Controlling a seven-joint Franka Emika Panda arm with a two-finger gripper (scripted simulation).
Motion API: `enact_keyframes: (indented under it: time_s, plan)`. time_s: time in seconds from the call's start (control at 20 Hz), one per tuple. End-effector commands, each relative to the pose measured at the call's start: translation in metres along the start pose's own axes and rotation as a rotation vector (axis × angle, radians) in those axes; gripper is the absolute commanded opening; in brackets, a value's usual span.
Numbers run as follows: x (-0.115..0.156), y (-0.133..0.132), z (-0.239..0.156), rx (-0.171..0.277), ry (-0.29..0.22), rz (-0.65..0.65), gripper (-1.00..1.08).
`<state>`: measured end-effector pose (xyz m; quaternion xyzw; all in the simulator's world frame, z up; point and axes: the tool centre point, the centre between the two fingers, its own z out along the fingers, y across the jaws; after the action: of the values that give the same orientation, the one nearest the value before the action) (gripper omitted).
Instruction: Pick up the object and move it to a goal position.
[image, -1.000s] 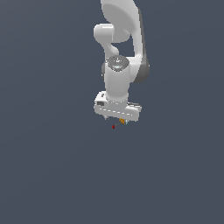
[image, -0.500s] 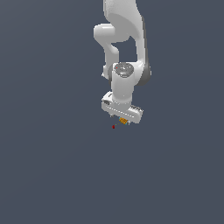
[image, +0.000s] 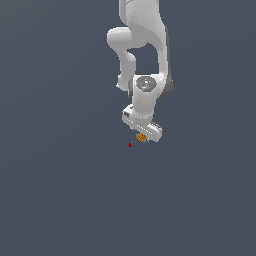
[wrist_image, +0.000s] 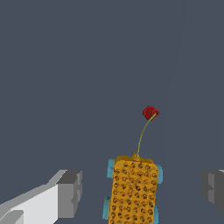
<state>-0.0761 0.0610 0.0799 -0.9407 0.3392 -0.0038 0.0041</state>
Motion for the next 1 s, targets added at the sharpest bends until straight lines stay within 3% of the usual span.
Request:
enact_keyframes:
  time_s: [0.0, 0.95]
  plan:
    - [-0.006, 0.002, 0.005, -0.003, -0.001, 0.04, 1.0]
    - [-0.018, 0.007, 0.028, -0.01, -0.004, 0.108, 1.0]
